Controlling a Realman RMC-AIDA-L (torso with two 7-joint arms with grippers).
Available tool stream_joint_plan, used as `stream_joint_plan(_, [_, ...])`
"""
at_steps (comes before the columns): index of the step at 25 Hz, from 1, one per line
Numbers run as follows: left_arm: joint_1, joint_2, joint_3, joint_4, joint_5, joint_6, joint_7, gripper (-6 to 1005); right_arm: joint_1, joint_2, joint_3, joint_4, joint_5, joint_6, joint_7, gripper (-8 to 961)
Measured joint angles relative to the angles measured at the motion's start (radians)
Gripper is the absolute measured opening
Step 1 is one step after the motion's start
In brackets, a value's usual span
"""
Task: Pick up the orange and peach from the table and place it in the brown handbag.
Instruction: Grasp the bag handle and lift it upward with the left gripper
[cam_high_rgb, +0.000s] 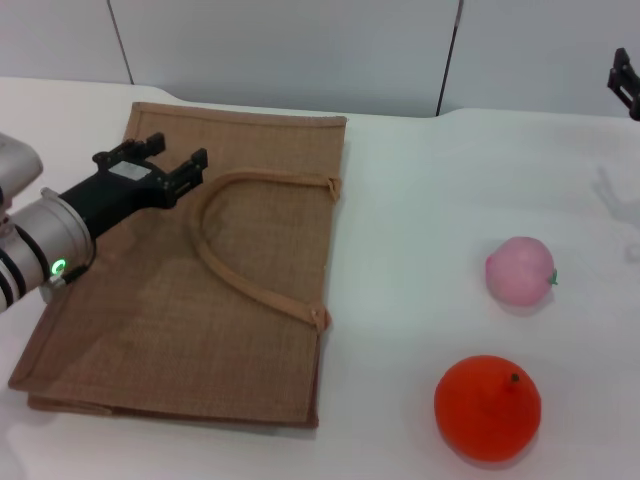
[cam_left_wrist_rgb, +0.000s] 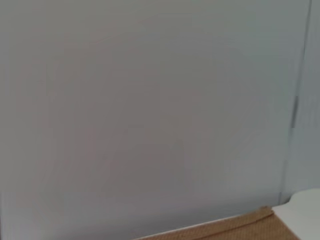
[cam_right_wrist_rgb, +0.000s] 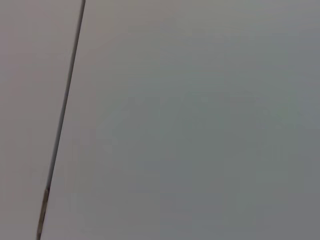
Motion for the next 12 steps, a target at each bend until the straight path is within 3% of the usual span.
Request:
stream_joint_plan(9, [0.028,-0.003,0.000,0.195,0.313,0.015,-0.325,678,-0.001,0.000,-0.003,0.000,0.000,0.000,0.000,878])
stream_joint_plan(12, [0.041,-0.005,-0.001,0.318,0.483,0.020,-0.535,677,0.001,0.000,-0.003,0.000,0.000,0.000,0.000,878])
